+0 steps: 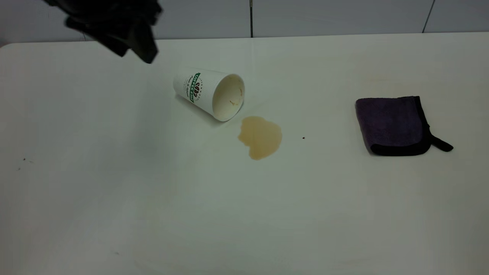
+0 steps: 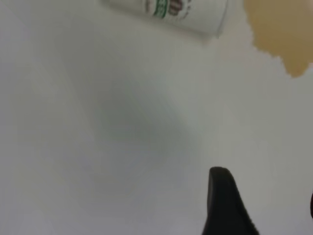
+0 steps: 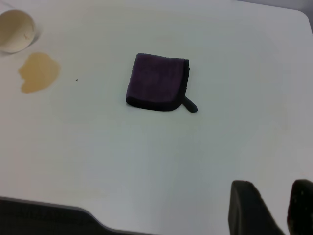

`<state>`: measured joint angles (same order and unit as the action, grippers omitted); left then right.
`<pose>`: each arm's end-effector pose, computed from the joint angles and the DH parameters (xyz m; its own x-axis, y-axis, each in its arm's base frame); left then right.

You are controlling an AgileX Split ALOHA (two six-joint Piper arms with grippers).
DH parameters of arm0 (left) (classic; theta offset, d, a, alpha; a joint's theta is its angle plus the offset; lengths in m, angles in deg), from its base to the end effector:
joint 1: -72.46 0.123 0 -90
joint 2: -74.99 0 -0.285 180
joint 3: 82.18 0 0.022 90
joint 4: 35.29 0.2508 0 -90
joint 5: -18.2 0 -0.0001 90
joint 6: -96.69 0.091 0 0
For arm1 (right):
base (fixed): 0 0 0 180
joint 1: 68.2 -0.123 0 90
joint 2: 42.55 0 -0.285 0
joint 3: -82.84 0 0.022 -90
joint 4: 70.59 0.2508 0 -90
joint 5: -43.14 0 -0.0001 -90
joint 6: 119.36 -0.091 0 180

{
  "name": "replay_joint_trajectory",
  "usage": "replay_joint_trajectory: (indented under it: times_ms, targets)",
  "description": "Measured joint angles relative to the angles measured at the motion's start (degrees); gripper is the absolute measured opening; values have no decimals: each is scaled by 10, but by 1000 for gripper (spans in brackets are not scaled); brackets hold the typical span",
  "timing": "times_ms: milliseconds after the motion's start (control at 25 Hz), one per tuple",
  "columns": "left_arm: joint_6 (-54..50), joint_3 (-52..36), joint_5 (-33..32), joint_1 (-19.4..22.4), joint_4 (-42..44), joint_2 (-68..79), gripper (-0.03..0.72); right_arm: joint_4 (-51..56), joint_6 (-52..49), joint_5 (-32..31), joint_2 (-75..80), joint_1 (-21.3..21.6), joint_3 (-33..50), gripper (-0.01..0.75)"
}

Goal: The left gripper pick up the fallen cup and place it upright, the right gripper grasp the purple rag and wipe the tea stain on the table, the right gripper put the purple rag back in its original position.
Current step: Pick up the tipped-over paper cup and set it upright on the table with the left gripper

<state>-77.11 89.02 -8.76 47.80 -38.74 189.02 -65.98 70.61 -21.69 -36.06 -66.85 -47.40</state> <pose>0.3484 -0.1627 0.1872 -0.7605 0.4091 -0.5043 0.4717 0.8817 0.0039 -0.0090 0.0068 0.2660 -0.5046 -0.1271 -0.8540 -0.1102 0.9905 -0.0823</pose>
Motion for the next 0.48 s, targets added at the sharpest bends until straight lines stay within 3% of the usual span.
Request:
replay_joint_trajectory:
  times_ms: [480]
  targets:
    - [-194, 327, -140, -150, 286, 271, 458, 0, 0, 0, 0, 0, 0, 239]
